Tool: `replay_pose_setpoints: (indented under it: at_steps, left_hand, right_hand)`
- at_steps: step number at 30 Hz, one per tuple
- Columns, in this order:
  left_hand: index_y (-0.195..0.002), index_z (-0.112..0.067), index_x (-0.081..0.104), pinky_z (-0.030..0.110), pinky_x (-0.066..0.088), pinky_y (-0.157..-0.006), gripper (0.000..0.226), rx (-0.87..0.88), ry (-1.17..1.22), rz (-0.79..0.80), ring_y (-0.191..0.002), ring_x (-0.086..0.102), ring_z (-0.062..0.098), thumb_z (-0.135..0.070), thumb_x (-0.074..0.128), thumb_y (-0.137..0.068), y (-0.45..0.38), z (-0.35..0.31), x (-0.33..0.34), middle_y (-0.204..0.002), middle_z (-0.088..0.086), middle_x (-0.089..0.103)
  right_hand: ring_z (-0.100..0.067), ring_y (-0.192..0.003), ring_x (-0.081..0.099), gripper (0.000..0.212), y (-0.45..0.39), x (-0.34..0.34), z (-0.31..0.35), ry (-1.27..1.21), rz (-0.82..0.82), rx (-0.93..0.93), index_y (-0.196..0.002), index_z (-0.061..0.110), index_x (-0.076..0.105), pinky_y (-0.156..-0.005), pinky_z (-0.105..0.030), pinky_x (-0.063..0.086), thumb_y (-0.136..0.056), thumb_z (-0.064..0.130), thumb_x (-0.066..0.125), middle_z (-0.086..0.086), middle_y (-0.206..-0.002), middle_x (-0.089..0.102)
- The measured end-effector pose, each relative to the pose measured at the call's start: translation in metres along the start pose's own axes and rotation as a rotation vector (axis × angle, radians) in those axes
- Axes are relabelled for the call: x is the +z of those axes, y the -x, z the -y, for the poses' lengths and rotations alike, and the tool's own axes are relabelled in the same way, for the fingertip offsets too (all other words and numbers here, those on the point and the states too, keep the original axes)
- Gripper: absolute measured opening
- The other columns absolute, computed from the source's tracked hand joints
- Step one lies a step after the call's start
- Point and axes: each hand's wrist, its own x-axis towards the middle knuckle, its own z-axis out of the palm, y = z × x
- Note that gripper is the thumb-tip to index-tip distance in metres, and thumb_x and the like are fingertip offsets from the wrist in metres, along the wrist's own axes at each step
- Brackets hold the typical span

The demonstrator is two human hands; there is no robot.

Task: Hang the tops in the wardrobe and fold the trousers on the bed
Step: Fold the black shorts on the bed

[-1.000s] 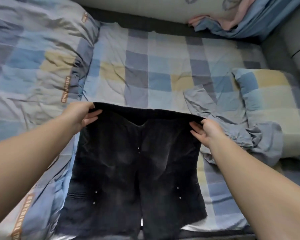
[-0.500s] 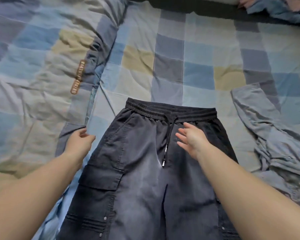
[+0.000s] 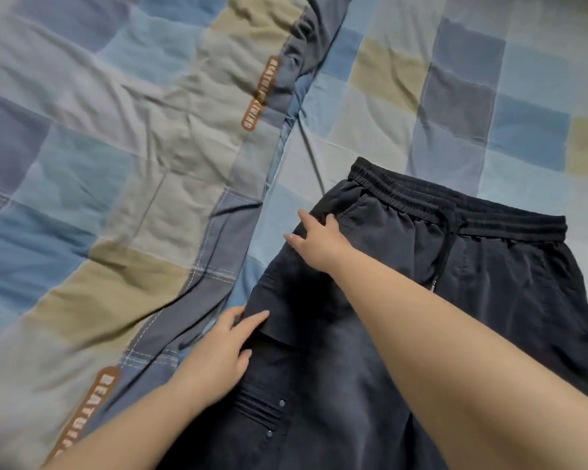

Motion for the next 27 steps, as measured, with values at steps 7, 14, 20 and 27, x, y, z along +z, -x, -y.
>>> replay_pose_setpoints:
  at_steps: [7,14,20,27]
  left_hand:
    - [-0.147,-0.046,0.016,0.010,0.031,-0.096,0.058,0.177,-0.052,0.097,-0.125,0.042,0.008,-0.035,0.044,-0.097,0.053,-0.018,0.007,-0.148,-0.011,0.021]
    - [-0.137,-0.036,0.043,0.011,0.033,-0.102,0.051,0.295,0.332,-0.005,-0.124,0.040,-0.009,-0.029,0.050,-0.087,0.080,-0.115,0.031,-0.137,-0.023,0.036]
    - [-0.129,-0.056,0.021,0.013,0.029,-0.107,0.057,0.322,0.447,0.035,-0.132,0.023,-0.017,-0.043,0.044,-0.079,0.084,-0.233,0.088,-0.143,-0.031,0.021]
    - [-0.144,-0.043,0.025,0.000,0.022,-0.101,0.063,0.324,0.460,0.139,-0.125,0.018,-0.026,-0.027,0.053,-0.090,0.082,-0.348,0.178,-0.136,-0.046,0.010]
  right_hand:
    - [-0.031,-0.138,0.022,0.073,0.004,0.036,0.016,0.201,-0.105,0.136,-0.149,0.019,0.019,-0.099,-0.042,0.038,-0.091,0.047,0.054,-0.007,-0.159,-0.004]
    - [-0.018,-0.139,0.031,0.060,0.049,-0.016,-0.033,0.027,-0.364,-0.026,-0.150,0.012,0.018,-0.093,-0.031,0.040,-0.096,0.011,0.044,0.003,-0.160,0.009]
    - [-0.017,-0.135,0.037,0.059,0.098,-0.095,-0.123,0.067,-0.453,-0.061,-0.151,0.016,0.018,-0.087,-0.026,0.036,-0.097,0.010,0.040,0.007,-0.160,0.010]
    - [-0.020,-0.139,0.032,0.061,0.143,-0.163,-0.268,0.039,-0.508,0.081,-0.151,0.016,0.016,-0.102,-0.030,0.034,-0.096,0.014,0.043,0.005,-0.160,0.011]
